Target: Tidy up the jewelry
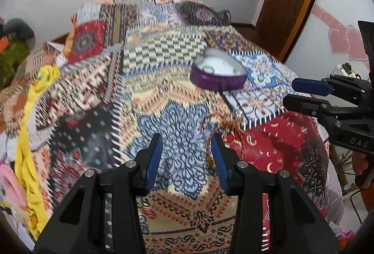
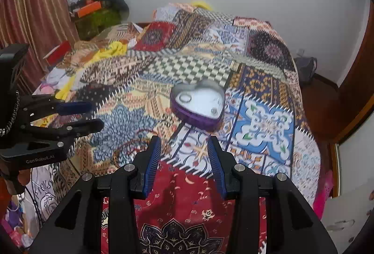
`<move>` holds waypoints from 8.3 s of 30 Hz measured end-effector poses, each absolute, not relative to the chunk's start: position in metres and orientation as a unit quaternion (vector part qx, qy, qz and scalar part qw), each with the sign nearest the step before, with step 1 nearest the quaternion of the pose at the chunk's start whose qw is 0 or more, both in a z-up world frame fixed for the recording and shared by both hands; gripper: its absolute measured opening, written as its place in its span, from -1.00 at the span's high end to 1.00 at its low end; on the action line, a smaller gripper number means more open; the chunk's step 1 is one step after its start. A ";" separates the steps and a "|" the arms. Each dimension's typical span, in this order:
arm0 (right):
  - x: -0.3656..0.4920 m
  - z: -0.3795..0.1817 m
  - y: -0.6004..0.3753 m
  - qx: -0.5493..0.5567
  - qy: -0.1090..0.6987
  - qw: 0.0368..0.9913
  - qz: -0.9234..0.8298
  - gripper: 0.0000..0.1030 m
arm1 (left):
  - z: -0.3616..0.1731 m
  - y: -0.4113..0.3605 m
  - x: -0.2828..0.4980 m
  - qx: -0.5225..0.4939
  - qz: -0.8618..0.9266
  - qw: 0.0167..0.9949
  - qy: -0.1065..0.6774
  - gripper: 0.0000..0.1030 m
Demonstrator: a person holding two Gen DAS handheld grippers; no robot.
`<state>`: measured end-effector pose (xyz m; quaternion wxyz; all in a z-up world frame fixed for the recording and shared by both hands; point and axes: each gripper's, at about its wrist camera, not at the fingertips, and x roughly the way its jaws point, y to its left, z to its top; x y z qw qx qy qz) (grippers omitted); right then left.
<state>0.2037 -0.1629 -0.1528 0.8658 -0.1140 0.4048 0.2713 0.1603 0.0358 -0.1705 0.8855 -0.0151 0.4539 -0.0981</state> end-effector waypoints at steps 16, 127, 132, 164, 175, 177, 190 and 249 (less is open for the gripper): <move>0.219 -0.199 -0.149 -0.115 0.448 0.843 0.274 0.27 | -0.210 0.035 0.168 -0.078 -0.128 0.862 0.485 0.54; 0.318 -0.194 -0.156 -0.059 0.443 0.844 0.295 0.80 | -0.189 -0.014 0.310 -0.020 -0.147 0.883 0.445 0.92; 0.318 -0.197 -0.154 -0.065 0.448 0.839 0.302 0.80 | -0.190 -0.016 0.310 -0.015 -0.146 0.883 0.445 0.92; 0.274 -0.152 -0.158 -0.108 0.402 0.865 0.281 0.63 | -0.131 0.001 0.249 0.001 -0.108 0.910 0.401 0.42; 0.242 -0.127 -0.172 -0.095 0.371 0.885 0.265 0.22 | -0.115 0.011 0.207 0.008 -0.091 0.915 0.394 0.28; 0.237 -0.126 -0.173 -0.094 0.370 0.886 0.264 0.22 | -0.117 0.013 0.201 0.011 -0.090 0.913 0.398 0.26; 0.220 -0.155 -0.169 -0.097 0.405 0.871 0.262 0.22 | -0.165 0.014 0.182 0.019 -0.097 0.887 0.452 0.22; 0.243 -0.216 -0.106 -0.149 0.474 0.812 0.305 0.72 | -0.180 0.044 0.186 -0.051 -0.110 0.904 0.411 0.89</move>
